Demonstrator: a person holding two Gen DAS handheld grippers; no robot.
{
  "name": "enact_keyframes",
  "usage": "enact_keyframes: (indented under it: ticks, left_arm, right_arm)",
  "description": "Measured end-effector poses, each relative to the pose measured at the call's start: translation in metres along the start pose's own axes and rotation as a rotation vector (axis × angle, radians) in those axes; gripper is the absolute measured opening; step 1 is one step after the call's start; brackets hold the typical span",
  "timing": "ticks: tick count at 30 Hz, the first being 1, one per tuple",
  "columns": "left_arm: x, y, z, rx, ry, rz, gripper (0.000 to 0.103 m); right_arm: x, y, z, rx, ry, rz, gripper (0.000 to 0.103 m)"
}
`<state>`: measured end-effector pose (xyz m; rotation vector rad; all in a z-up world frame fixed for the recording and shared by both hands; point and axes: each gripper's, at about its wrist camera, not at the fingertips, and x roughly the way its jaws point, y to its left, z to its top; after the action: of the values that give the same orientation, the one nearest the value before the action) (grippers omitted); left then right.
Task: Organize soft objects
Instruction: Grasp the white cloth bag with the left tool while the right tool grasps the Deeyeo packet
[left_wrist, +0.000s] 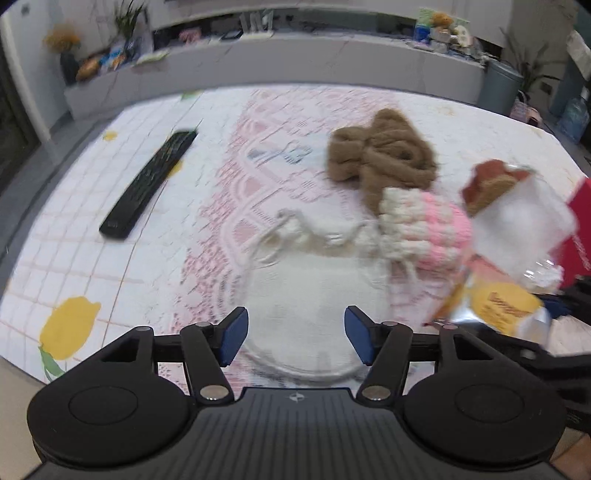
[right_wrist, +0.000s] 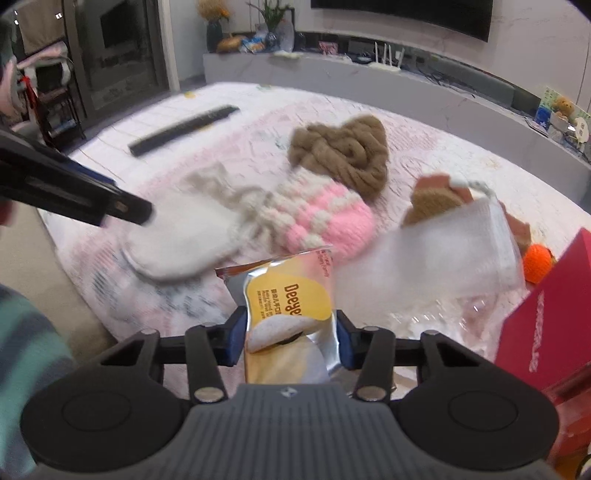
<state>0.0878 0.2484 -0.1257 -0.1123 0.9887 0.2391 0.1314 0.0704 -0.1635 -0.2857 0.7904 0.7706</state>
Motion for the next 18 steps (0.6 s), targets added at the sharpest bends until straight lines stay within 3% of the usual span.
enact_keyframes:
  ticks: [7, 12, 18]
  left_arm:
    - [0.034, 0.03, 0.008, -0.089, 0.092, -0.008, 0.073]
    - [0.048, 0.028, 0.009, -0.056, 0.125, -0.003, 0.072]
    - [0.055, 0.025, 0.009, -0.042, 0.149, -0.045, 0.056]
  right_arm:
    - [0.02, 0.012, 0.016, -0.003, 0.0, 0.024, 0.048]
    - [0.035, 0.022, 0.023, 0.0, 0.012, 0.036, 0.048]
    - [0.042, 0.022, 0.023, 0.018, 0.033, 0.04, 0.048]
